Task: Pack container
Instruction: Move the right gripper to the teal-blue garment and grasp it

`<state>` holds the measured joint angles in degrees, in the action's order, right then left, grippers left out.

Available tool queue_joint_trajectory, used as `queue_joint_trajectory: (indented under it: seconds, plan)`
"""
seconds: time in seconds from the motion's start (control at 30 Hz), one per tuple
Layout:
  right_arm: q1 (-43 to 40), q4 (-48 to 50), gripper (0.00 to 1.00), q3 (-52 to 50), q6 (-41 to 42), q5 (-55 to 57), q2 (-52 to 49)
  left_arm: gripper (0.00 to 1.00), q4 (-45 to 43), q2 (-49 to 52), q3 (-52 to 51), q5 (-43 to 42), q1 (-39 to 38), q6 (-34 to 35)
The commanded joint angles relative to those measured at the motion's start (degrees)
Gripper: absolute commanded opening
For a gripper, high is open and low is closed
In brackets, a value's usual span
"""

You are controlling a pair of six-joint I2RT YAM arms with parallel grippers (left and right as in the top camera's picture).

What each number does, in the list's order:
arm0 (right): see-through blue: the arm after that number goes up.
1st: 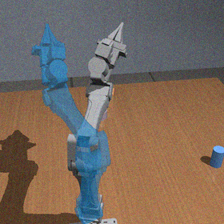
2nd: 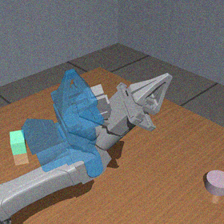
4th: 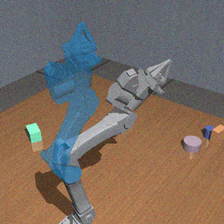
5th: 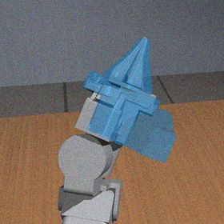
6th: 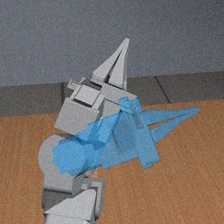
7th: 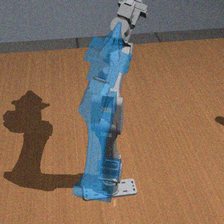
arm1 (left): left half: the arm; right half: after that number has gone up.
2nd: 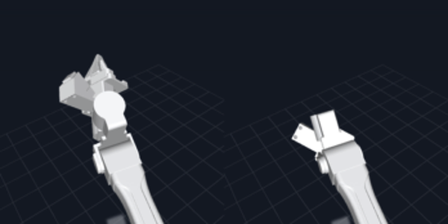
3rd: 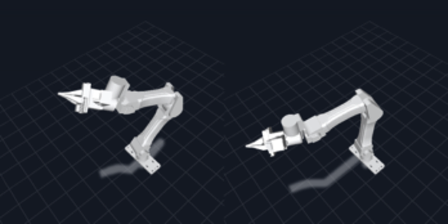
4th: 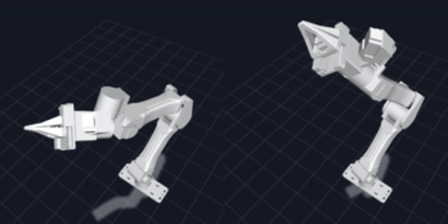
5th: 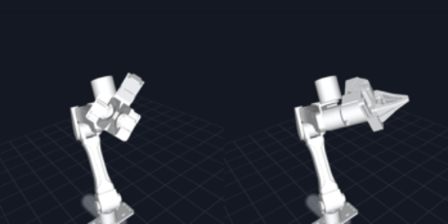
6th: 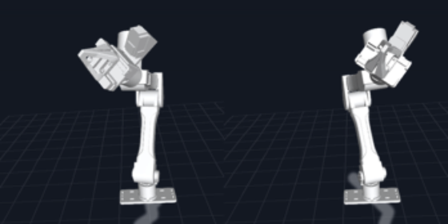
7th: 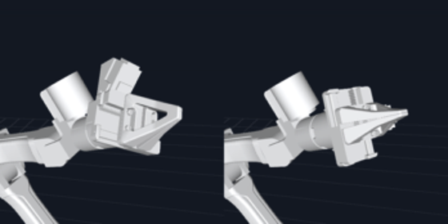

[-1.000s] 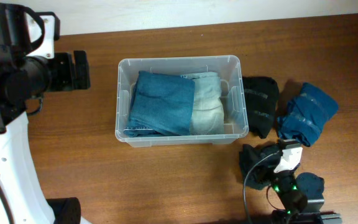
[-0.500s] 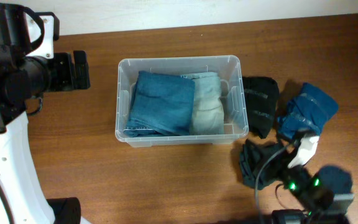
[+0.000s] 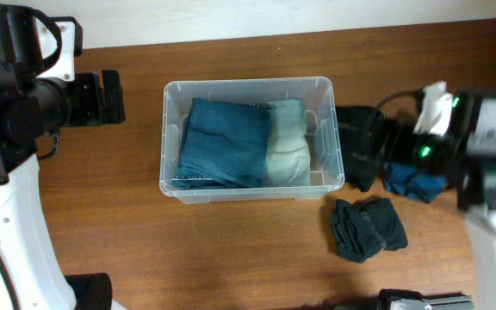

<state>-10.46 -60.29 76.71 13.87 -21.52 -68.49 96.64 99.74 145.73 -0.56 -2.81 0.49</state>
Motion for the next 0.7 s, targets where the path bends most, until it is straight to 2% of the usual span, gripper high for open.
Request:
queue_joint_trajectory:
  seconds: [0.0, 0.17, 0.3, 0.57, 0.67]
  plan:
    - [-8.61, -1.05, 0.98, 3.54, 1.99, -0.76, -7.63, 0.99, 0.02, -1.03, -0.17, 0.59, 0.24, 0.35]
    - [-23.74, -1.92, 0.98, 3.56, 2.62, -2.75, -18.08, 1.00, 0.04, -1.03, -0.20, 0.59, 0.26, 0.35]
    - [-32.22, -1.90, 0.99, 3.56, -0.81, -6.78, -26.64, 1.00, 0.02, -1.03, -0.17, 0.59, 0.24, 0.35]
    - [-36.87, 0.55, 0.98, 3.54, -5.11, -8.59, -40.54, 0.99, 0.02, -1.03, -0.17, 0.59, 0.24, 0.37]
    - [-36.83, 2.12, 0.98, 3.54, -10.03, -14.71, -44.54, 0.99, 0.02, -1.03, -0.17, 0.59, 0.24, 0.37]
